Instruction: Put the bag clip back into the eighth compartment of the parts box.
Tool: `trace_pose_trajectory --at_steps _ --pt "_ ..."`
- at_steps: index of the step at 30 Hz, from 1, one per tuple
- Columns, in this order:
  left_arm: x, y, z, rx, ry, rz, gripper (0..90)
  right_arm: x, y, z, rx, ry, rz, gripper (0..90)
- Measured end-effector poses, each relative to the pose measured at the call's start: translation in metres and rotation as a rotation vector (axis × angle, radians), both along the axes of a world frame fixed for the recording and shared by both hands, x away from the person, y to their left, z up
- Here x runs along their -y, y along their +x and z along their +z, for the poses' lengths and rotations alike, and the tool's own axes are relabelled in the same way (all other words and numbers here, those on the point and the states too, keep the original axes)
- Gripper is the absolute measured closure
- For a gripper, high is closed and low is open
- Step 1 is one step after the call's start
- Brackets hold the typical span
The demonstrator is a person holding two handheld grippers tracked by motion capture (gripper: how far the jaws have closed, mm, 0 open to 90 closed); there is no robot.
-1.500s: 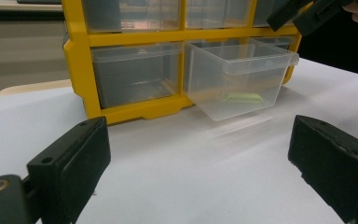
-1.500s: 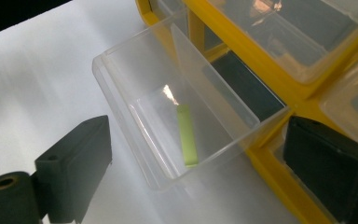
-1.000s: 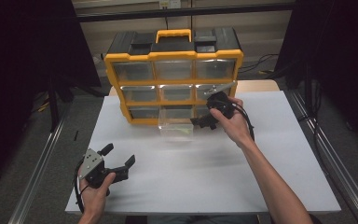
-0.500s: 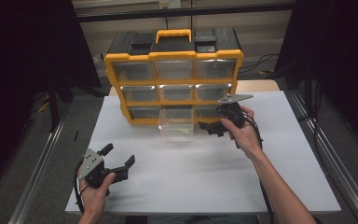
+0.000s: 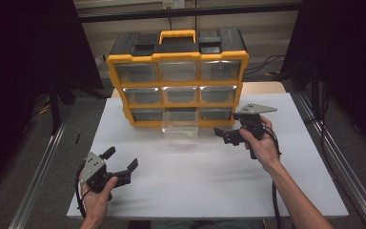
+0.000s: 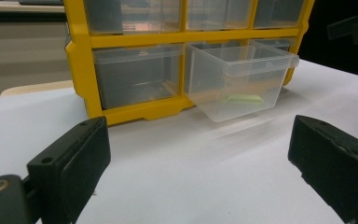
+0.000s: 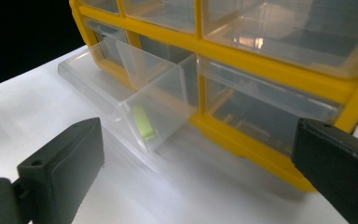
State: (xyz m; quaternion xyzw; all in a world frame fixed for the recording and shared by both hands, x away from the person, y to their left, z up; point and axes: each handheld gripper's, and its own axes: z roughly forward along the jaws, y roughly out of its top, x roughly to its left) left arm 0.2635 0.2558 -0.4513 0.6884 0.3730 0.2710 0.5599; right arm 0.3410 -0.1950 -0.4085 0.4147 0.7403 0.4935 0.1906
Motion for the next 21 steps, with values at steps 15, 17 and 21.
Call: trace_pose_trajectory --at_steps 15,17,21 --pt "0.001 0.000 -0.001 -0.001 -0.006 0.005 5.7 0.025 -0.035 -0.019 0.038 0.047 -0.090 4.4" --pt "0.002 0.000 -0.001 0.003 -0.008 0.003 5.7 0.027 -0.039 -0.021 0.047 0.049 -0.098 4.5" --pt "0.002 0.000 -0.001 0.001 -0.018 0.004 5.7 0.030 -0.047 -0.028 0.035 0.057 -0.125 4.6"
